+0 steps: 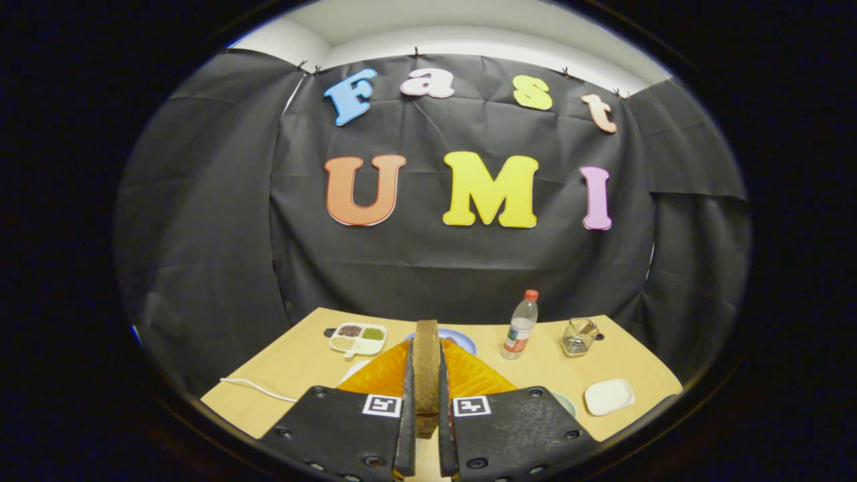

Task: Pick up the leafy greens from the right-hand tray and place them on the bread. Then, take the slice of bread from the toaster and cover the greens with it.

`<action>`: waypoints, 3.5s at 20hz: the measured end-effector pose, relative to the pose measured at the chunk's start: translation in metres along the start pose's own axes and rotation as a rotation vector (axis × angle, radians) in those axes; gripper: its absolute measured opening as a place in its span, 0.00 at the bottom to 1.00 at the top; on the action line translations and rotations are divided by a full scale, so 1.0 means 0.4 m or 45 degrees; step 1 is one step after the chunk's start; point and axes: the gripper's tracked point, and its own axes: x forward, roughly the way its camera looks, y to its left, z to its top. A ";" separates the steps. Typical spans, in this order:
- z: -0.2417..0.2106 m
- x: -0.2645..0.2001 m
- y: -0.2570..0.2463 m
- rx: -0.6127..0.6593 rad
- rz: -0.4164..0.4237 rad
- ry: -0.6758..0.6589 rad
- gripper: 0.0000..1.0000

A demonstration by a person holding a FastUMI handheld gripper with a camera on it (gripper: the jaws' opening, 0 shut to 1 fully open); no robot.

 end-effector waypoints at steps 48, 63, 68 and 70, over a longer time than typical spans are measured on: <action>-0.581 0.263 -0.546 0.428 -0.096 0.431 0.43; -0.527 0.180 -0.501 0.161 -0.159 0.344 0.92; -0.434 0.065 -0.443 0.152 -0.147 0.221 0.95; -0.390 0.006 -0.422 0.122 -0.147 0.160 0.94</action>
